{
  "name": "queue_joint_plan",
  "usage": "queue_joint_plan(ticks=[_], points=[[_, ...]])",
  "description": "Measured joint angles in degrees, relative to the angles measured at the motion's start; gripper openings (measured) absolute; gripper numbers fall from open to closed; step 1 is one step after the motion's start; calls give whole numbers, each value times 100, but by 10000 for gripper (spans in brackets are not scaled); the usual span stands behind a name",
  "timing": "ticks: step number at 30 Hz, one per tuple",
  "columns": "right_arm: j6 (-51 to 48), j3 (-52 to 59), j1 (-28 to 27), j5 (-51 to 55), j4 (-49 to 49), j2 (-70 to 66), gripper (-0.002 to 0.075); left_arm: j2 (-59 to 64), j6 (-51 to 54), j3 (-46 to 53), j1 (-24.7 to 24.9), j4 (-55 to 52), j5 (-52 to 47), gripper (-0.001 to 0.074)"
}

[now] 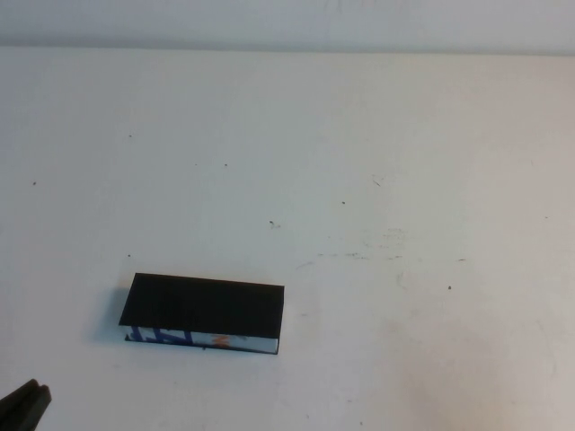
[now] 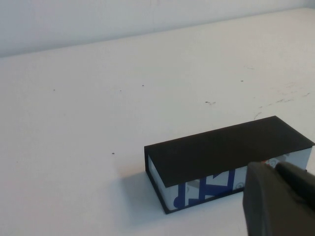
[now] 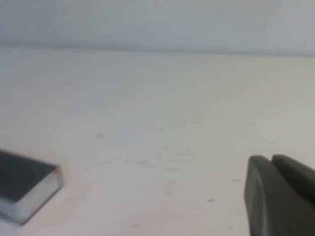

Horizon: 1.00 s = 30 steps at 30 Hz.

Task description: Return glasses to glasses case

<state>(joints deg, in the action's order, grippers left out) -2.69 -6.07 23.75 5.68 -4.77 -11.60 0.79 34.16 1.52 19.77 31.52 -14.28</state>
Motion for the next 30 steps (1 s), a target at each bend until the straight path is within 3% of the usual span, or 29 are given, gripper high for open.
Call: queue_joint_plan(ticks=[5, 8, 17, 30], points=[[21, 557, -1655, -459, -229, 300, -11, 0, 0, 0, 0, 0, 0, -4], [26, 714, -2185, -326, -322, 619, -11, 0, 0, 0, 0, 0, 0, -4], [-73, 764, -2351, 1306, -385, 1207, -11, 0, 0, 0, 0, 0, 0, -4], [-73, 764, -2351, 1446, -466, 1207, -11, 0, 0, 0, 0, 0, 0, -4]])
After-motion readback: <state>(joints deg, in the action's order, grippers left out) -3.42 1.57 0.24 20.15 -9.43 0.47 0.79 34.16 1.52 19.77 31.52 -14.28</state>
